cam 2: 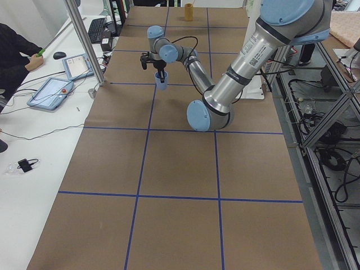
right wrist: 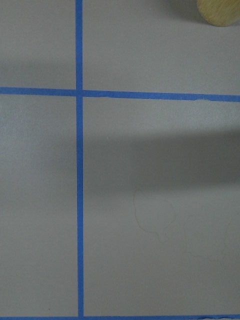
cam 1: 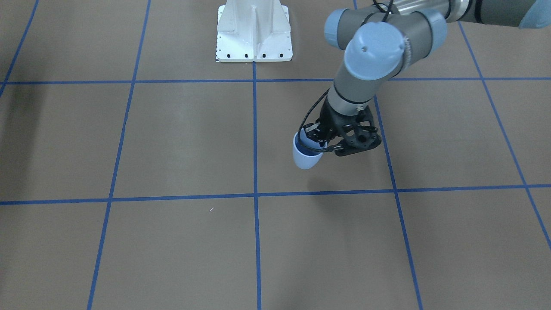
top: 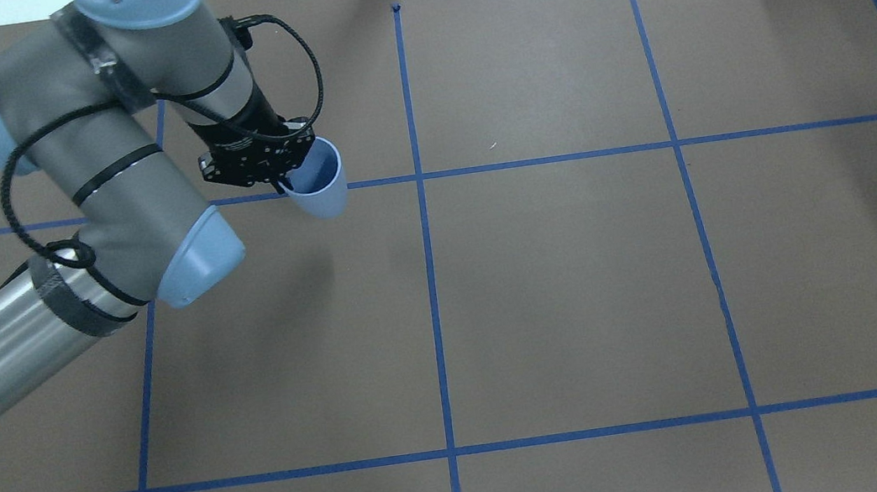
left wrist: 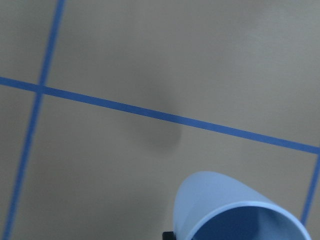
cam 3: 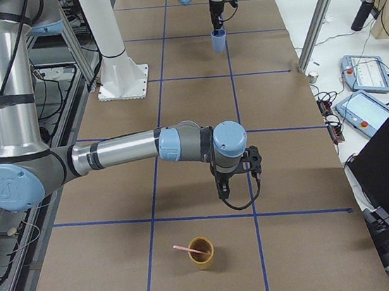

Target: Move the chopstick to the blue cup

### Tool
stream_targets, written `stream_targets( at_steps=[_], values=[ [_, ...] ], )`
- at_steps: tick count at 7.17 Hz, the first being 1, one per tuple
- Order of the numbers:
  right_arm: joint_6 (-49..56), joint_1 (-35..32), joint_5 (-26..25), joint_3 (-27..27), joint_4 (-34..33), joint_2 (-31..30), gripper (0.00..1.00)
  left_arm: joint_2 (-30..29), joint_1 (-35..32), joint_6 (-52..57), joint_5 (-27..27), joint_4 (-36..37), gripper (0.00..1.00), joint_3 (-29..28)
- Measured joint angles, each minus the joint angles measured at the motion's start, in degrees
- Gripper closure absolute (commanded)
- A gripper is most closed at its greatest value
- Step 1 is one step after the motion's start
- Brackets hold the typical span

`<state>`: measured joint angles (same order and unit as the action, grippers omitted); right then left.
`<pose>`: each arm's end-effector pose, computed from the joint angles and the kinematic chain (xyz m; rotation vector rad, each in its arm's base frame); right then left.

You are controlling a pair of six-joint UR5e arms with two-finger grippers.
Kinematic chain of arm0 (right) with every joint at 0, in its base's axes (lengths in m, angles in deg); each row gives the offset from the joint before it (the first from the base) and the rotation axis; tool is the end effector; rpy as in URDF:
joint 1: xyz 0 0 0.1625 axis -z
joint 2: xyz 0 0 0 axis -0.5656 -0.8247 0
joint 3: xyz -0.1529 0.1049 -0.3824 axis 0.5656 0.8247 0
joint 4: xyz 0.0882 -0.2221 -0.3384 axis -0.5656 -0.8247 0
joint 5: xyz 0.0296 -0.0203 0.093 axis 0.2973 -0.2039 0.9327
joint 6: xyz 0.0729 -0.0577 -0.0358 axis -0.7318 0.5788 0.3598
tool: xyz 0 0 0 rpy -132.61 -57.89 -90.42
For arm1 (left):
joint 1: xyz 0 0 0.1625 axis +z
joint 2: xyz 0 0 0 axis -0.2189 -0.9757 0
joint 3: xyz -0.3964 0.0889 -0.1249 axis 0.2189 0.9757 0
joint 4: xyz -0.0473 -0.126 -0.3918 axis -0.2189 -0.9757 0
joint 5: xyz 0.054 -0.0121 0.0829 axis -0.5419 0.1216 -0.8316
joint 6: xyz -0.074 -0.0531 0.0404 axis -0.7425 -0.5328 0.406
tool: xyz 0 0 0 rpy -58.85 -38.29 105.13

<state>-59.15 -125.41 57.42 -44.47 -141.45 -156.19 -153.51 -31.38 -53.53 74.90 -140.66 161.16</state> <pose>0.0608 -0.4666 0.5943 -0.0235 -0.9405 -0.0243 0.4502 -0.5474 0.1698 -0.1138 0.8453 -0.2323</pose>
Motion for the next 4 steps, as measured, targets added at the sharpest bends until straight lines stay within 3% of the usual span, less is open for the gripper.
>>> stream_targets(
  at_steps=[2,4],
  values=[
    [0.0,0.0,0.0,-0.1,0.0,0.0,0.00,-6.7,3.7,-2.3,-3.8,-3.3,1.00,-8.8],
    [0.0,0.0,0.1,-0.1,0.0,-0.1,0.00,-8.4,4.8,-3.2,-4.6,-9.1,1.00,-14.6]
  ],
)
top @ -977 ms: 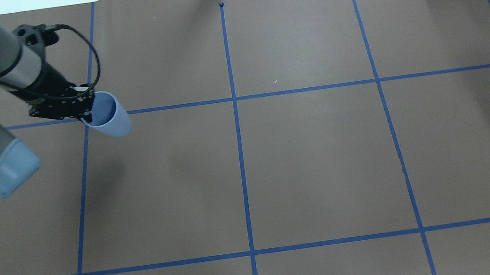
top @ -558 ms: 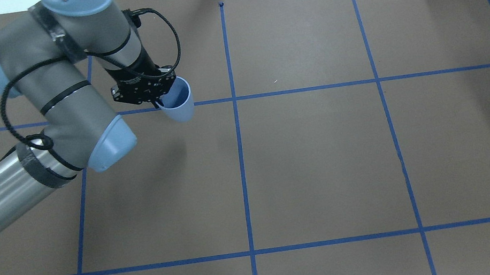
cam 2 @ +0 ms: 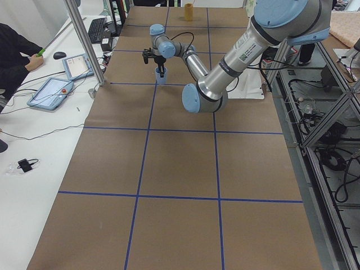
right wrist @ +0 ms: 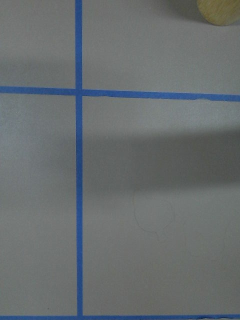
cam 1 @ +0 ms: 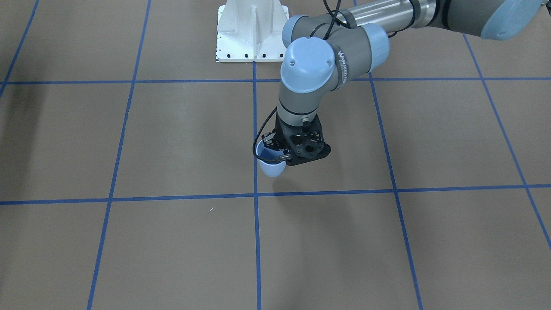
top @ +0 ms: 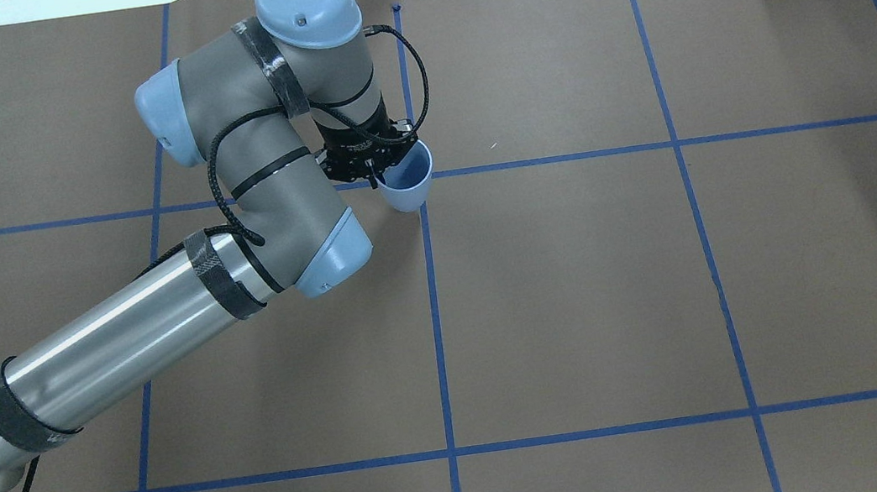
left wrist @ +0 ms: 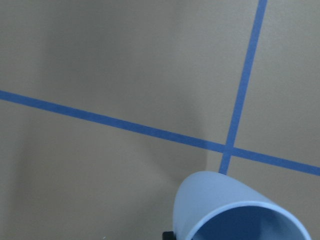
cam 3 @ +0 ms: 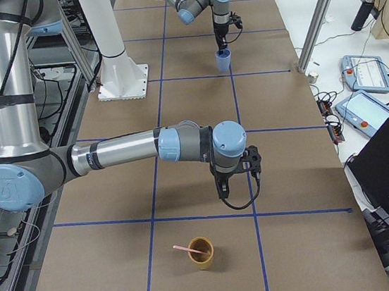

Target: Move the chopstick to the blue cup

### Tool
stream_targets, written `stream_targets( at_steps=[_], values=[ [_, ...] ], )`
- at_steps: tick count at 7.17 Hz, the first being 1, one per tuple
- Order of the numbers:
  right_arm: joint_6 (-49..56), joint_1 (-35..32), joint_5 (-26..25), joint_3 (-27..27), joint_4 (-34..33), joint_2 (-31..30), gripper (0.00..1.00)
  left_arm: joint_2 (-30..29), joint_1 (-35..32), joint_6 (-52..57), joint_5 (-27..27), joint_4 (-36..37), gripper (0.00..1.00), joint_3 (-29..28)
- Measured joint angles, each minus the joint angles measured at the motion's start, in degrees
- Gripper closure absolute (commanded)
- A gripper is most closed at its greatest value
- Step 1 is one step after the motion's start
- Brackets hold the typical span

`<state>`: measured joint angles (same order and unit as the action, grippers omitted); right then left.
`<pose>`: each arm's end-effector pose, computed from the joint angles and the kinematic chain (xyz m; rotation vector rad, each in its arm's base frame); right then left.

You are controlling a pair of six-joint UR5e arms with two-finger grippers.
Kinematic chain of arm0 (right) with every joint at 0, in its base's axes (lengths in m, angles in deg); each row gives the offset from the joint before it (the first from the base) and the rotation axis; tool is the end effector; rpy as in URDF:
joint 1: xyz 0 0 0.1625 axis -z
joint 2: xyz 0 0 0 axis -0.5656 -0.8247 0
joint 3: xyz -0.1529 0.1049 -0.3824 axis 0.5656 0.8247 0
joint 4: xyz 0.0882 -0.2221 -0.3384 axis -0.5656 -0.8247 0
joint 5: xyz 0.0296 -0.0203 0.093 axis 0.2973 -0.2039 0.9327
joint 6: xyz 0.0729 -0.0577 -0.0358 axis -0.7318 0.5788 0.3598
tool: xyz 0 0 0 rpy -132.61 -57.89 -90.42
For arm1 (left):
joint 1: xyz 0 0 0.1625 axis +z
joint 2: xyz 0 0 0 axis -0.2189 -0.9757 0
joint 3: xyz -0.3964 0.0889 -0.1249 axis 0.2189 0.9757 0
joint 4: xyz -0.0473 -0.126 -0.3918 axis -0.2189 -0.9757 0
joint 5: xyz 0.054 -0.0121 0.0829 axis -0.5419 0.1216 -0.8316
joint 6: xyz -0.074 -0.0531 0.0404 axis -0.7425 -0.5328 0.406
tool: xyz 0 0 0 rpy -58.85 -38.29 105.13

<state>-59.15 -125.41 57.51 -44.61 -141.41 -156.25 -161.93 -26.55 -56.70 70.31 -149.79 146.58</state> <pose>0.0607 -0.4662 0.5934 -0.0214 -0.9420 -0.0252 0.5458 -0.5582 0.1478 -0.0760 0.8483 -0.2201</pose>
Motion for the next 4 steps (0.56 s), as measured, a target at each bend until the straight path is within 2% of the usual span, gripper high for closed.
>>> stream_targets(
  at_steps=[3,4],
  values=[
    [0.0,0.0,0.0,0.1,0.0,-0.3,0.00,0.0,1.3,-0.1,-0.1,-1.3,1.00,-0.9],
    [0.0,0.0,0.0,0.1,0.0,-0.4,0.00,0.0,1.9,-0.1,-0.1,-1.3,0.89,-0.9]
  ],
)
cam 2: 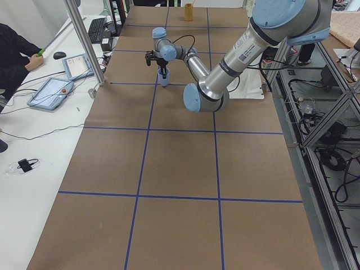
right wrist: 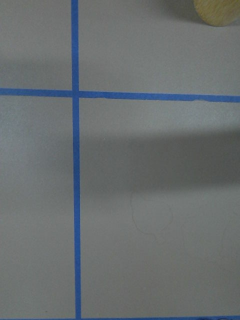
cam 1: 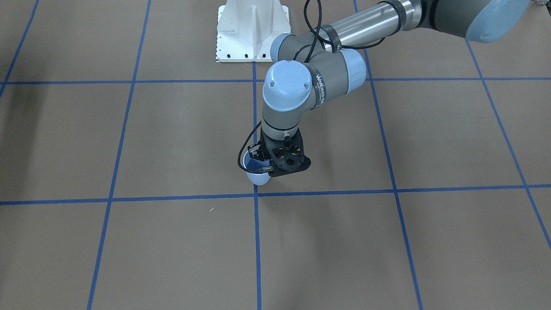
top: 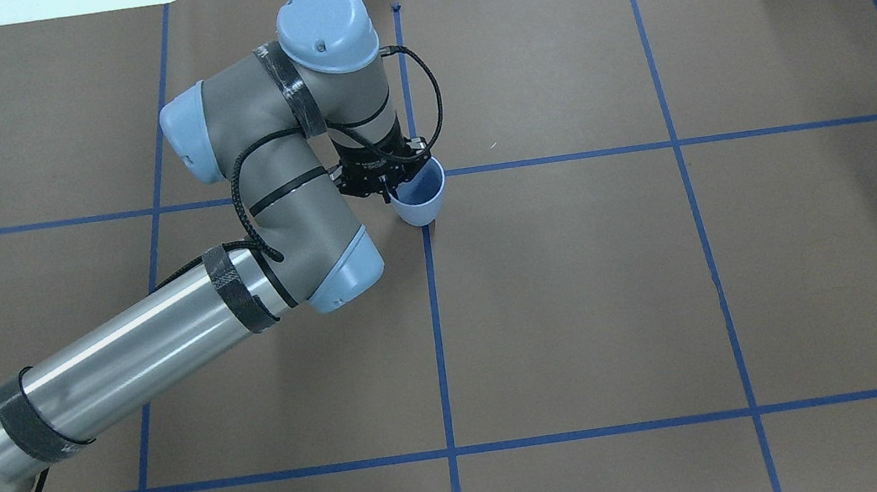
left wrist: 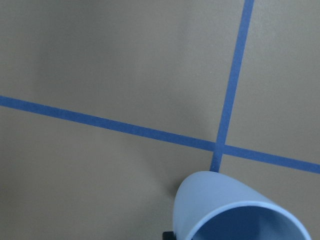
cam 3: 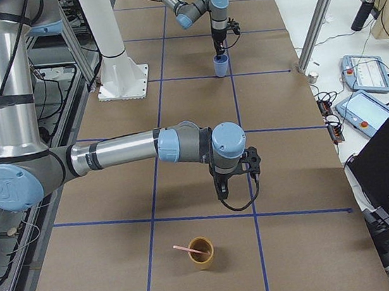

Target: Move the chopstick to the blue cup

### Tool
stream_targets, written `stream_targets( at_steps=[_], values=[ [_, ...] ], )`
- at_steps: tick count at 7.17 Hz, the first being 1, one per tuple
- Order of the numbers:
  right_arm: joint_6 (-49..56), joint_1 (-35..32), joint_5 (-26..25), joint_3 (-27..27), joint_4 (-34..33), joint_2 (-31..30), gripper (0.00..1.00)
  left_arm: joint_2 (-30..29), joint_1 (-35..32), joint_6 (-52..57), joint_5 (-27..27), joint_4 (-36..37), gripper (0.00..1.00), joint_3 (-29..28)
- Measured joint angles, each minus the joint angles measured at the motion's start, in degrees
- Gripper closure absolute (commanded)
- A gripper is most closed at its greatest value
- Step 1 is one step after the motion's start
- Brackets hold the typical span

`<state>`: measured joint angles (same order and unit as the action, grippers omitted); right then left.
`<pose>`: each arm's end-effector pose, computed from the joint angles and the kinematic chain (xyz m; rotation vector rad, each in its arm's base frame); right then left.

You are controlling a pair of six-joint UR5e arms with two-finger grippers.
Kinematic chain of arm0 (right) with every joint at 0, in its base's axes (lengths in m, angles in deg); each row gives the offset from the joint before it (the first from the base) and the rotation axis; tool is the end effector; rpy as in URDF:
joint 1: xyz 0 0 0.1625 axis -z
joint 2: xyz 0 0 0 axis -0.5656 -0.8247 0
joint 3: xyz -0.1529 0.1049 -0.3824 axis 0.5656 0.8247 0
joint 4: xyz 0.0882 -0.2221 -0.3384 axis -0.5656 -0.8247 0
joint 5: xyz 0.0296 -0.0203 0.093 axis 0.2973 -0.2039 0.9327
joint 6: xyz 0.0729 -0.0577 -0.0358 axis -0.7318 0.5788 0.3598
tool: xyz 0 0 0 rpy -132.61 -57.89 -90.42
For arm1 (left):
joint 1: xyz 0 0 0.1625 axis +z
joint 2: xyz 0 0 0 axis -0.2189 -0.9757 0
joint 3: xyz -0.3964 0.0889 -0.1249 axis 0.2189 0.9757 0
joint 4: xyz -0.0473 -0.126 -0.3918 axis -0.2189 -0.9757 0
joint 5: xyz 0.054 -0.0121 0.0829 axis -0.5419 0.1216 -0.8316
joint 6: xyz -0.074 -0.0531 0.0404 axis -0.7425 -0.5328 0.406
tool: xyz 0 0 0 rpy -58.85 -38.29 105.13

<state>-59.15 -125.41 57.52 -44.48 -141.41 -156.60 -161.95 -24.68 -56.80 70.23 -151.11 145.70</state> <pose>0.0606 -0.4636 0.5974 -0.0292 -0.9425 -0.0213 0.5668 -0.5426 0.1512 -0.0854 0.8527 -0.1894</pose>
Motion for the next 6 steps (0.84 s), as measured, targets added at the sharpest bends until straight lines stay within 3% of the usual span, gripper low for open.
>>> stream_targets(
  at_steps=[1,2,6],
  values=[
    [0.0,0.0,0.0,0.0,0.0,0.0,0.00,0.0,0.3,0.0,0.0,-0.1,0.34,0.0],
    [0.0,0.0,0.0,0.1,0.0,0.0,0.00,0.1,0.4,0.0,0.0,-0.1,0.01,0.1],
    [0.2,-0.2,-0.5,-0.6,0.0,-0.7,0.00,2.0,-1.5,-0.1,0.2,0.6,0.01,5.7]
  ],
)
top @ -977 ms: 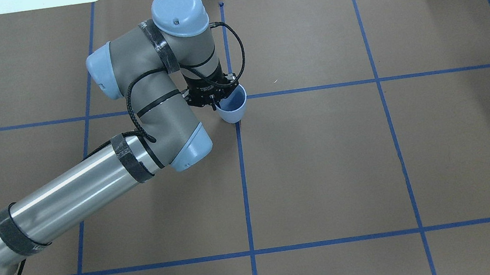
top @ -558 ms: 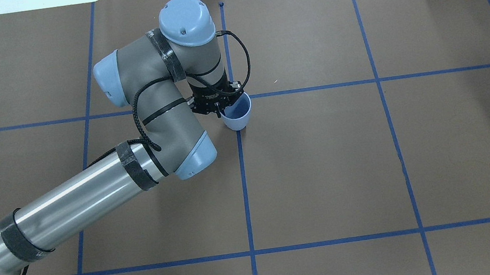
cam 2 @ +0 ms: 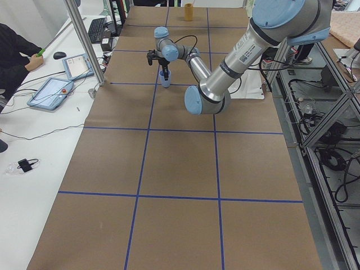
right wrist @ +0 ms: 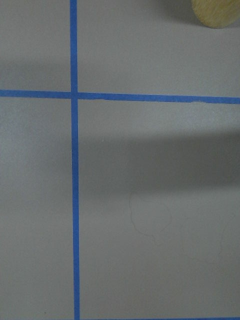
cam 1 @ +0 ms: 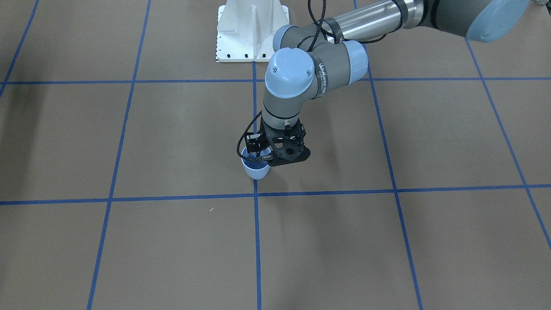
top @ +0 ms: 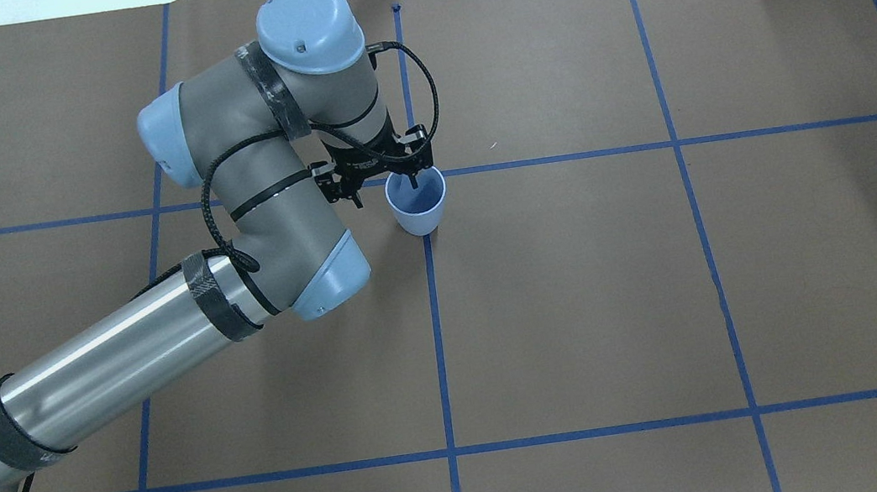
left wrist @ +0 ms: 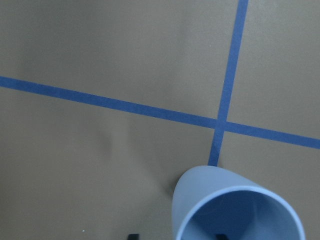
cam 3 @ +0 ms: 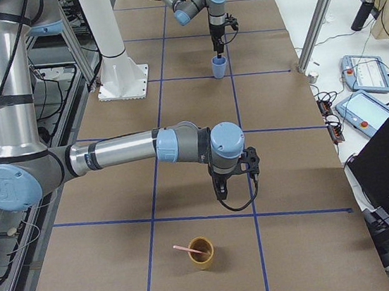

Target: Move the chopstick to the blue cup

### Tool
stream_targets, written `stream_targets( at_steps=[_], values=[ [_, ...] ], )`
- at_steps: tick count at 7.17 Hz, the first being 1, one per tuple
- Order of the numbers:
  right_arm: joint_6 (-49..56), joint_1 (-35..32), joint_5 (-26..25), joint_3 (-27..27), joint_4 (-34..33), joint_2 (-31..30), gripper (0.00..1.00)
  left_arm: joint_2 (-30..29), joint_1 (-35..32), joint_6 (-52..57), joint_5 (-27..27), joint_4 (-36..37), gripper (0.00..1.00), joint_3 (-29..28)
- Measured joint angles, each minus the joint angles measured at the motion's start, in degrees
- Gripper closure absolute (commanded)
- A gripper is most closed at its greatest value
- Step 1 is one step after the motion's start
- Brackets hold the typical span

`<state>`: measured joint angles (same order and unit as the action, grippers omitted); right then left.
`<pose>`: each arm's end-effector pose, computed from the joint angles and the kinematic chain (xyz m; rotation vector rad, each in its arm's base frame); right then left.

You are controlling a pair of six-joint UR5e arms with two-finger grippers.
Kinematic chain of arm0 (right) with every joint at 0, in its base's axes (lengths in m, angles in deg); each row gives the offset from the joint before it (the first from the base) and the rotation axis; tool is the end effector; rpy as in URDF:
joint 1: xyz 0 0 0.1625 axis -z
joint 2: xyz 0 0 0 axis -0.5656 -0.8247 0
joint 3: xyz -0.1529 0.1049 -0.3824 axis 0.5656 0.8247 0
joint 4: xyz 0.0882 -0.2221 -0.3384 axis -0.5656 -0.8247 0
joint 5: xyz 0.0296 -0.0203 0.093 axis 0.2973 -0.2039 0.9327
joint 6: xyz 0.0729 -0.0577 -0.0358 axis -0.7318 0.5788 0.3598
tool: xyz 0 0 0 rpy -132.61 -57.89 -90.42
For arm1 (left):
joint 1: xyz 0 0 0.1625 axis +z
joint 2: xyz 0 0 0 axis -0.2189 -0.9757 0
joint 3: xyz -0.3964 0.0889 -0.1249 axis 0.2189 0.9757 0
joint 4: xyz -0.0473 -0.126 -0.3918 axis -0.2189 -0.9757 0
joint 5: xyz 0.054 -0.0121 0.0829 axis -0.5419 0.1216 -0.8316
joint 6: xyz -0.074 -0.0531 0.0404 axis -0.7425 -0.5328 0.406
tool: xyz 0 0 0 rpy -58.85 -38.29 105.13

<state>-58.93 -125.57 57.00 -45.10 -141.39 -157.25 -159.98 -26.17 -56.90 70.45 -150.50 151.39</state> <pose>0.0624 -0.4585 0.5981 -0.0268 -0.9335 -0.0226 0.5324 -0.5405 0.1368 -0.0513 0.9010 -0.1982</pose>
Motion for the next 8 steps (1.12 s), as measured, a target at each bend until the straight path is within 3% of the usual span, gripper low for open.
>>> stream_targets(
  at_steps=[2,5,8],
  values=[
    [2.4,-1.6,-2.5,-0.2,0.1,-1.4,0.00,0.9,-3.9,0.3,1.1,0.6,0.01,2.9],
    [15.7,-6.4,-7.7,2.7,0.1,-4.2,0.00,6.3,-7.0,0.6,2.7,1.1,0.01,11.0],
    [24.7,-11.6,-9.9,5.6,1.2,-7.3,0.00,8.4,-7.5,0.6,2.7,1.2,0.01,13.3]
  ],
)
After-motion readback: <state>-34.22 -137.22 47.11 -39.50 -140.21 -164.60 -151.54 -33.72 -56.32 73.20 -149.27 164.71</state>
